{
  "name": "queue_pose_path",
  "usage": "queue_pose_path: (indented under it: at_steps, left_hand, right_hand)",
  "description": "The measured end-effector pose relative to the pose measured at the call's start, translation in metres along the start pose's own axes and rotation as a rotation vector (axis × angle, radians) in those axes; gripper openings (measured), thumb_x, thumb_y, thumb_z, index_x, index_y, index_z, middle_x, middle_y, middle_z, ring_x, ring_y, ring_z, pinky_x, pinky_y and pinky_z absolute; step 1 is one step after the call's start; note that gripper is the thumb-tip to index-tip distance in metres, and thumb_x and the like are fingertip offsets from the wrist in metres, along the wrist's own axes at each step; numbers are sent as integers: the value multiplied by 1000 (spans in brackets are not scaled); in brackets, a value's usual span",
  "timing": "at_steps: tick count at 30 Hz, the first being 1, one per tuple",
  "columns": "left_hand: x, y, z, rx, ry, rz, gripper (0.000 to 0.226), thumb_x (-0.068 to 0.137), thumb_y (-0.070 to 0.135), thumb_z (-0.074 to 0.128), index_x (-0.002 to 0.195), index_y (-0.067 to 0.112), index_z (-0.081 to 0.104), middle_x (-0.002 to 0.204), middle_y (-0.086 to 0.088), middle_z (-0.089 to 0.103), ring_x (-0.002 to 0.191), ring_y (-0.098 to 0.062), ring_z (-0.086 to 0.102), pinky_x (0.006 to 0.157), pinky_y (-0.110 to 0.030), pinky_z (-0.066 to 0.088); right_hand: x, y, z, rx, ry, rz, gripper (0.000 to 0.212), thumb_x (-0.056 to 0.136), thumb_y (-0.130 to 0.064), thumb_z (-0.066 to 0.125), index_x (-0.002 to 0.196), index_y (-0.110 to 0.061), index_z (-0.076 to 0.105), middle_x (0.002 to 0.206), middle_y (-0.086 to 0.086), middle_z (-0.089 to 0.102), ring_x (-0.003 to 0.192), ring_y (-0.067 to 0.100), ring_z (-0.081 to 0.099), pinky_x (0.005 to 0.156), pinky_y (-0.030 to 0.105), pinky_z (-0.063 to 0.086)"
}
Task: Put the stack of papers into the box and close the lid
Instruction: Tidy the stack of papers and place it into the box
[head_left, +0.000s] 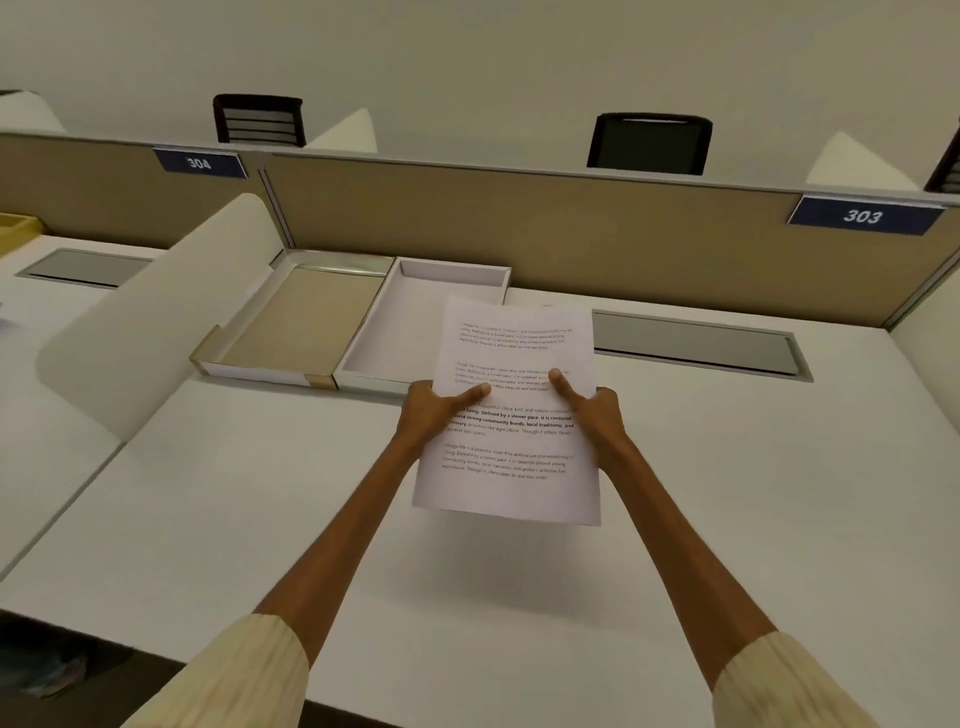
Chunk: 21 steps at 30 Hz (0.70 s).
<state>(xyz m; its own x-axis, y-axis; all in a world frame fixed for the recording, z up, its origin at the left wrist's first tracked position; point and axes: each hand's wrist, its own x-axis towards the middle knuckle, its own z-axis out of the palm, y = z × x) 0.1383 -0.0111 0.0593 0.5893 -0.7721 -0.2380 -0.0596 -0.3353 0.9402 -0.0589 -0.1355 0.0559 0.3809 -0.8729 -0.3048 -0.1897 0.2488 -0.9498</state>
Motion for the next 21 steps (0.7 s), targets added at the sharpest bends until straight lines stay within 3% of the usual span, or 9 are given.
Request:
queue_pose_path:
  at_steps: [3, 6, 9, 17, 21]
  left_hand:
    - [27, 5, -28, -22, -1, -84, 50, 63, 51, 85, 95, 17, 70, 92, -6, 79, 76, -24, 78, 66, -36, 64]
    - [62, 9, -58, -60, -26, -152, 51, 67, 50, 83, 98, 13, 68, 93, -8, 78, 76, -23, 77, 63, -34, 63]
    - [104, 9, -89, -76, -54, -173, 60, 73, 50, 79, 111, 6, 67, 102, -14, 76, 88, -32, 75, 79, -45, 62]
    - [213, 12, -140, 64, -121, -166, 56, 83, 53, 67, 113, 6, 65, 108, -14, 74, 82, -27, 74, 65, -32, 60]
    - [255, 6, -145, 59, -223, -223, 49, 90, 42, 64, 121, 5, 61, 119, -18, 71, 92, -30, 71, 78, -39, 59]
  right_hand:
    - [20, -15, 26, 34, -51, 38, 51, 84, -46, 69, 111, -3, 62, 105, 16, 74, 85, 32, 74, 73, 41, 63]
    - [48, -27, 57, 110, -83, 70, 52, 86, -33, 71, 119, 6, 60, 112, 21, 71, 94, 39, 72, 83, 50, 59]
    - [75, -40, 93, 158, -70, 94, 45, 89, -21, 70, 121, 9, 60, 116, 26, 69, 97, 41, 69, 86, 53, 57]
    - [154, -60, 170, 117, 4, 152, 54, 89, -26, 70, 128, 7, 52, 120, 23, 67, 105, 42, 68, 92, 58, 54]
    - [189, -55, 184, 74, 46, 167, 53, 89, -29, 69, 127, 4, 51, 120, 21, 67, 102, 39, 69, 90, 55, 56]
